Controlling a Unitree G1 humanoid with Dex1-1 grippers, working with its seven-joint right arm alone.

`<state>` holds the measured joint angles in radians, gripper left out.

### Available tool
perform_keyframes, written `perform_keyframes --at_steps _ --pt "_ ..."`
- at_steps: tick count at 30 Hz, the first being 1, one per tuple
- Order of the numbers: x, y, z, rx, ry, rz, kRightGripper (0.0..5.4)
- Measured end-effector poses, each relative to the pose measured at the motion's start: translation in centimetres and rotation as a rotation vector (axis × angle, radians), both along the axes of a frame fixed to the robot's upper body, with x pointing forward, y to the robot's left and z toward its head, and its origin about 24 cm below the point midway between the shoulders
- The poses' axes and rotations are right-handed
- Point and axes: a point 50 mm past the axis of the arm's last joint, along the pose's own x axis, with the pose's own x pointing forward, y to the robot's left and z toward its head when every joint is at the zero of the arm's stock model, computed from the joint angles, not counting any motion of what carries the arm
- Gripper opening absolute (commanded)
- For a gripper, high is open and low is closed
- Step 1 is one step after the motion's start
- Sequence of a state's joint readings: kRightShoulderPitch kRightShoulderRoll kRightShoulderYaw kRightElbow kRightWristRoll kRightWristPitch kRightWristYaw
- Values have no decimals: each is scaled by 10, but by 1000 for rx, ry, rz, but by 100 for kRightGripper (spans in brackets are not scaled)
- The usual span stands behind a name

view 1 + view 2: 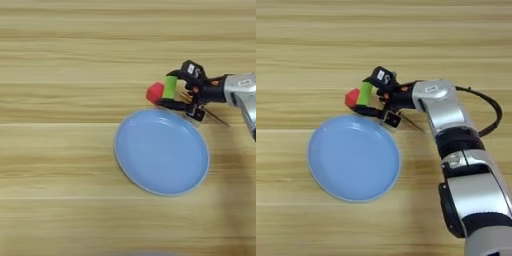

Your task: Move the objects on the table

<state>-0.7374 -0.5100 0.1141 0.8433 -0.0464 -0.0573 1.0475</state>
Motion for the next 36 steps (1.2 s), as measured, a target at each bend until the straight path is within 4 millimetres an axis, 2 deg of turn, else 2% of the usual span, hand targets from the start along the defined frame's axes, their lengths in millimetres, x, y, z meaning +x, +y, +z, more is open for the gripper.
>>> perform_keyframes --at_steps 5,11,20,36 --pt "5 -20 0 -10 5 -94 463" --pt "7 -46 16 -25 -36 -162 463" --pt "0 -73 15 -68 -27 -256 463" --pt "-3 -83 12 -85 -23 -301 463"
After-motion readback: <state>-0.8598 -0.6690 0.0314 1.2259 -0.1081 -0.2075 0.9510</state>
